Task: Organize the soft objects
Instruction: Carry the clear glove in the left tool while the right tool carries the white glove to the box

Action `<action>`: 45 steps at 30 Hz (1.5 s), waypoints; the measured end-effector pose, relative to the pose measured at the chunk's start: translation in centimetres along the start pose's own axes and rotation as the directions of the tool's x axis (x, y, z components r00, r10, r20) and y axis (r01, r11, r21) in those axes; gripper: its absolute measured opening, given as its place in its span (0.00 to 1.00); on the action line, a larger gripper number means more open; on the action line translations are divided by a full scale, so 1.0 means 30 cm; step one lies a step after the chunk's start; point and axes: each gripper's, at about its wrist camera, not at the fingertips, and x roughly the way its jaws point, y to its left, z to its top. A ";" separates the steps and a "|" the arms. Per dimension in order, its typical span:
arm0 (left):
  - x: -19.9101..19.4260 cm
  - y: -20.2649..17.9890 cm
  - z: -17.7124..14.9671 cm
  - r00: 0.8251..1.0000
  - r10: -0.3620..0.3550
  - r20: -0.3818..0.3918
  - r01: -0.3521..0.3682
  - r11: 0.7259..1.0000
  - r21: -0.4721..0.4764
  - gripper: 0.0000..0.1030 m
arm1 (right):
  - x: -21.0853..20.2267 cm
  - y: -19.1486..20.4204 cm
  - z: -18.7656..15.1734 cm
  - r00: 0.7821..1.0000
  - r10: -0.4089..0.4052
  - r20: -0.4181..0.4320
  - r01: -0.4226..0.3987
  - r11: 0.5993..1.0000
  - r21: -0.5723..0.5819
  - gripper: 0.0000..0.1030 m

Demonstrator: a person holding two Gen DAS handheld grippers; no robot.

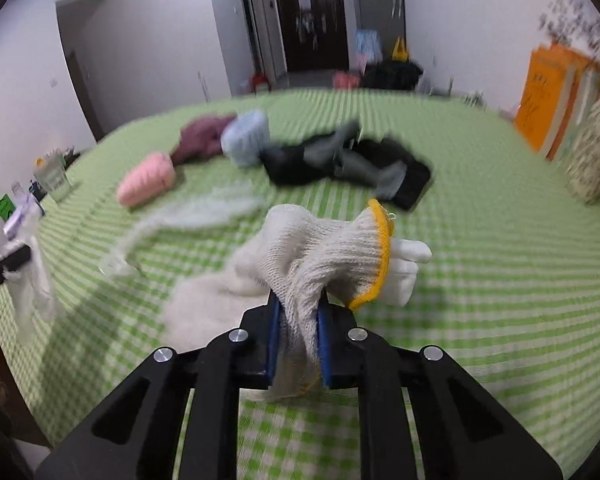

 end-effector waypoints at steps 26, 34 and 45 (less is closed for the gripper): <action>-0.267 0.320 -0.086 0.969 0.241 0.060 -0.230 0.961 -0.152 0.11 | 0.013 0.459 0.075 0.955 0.297 -0.002 -0.291 0.936 -0.198 0.15; -0.499 0.603 -0.201 0.889 0.455 0.052 -0.424 0.860 -0.284 0.11 | 0.061 0.851 0.093 0.881 0.462 -0.096 -0.465 0.815 -0.345 0.15; -0.820 0.953 -0.476 0.731 0.677 -0.090 -0.628 0.615 -0.476 0.11 | 0.068 1.384 -0.019 0.731 0.608 -0.311 -0.672 0.564 -0.480 0.16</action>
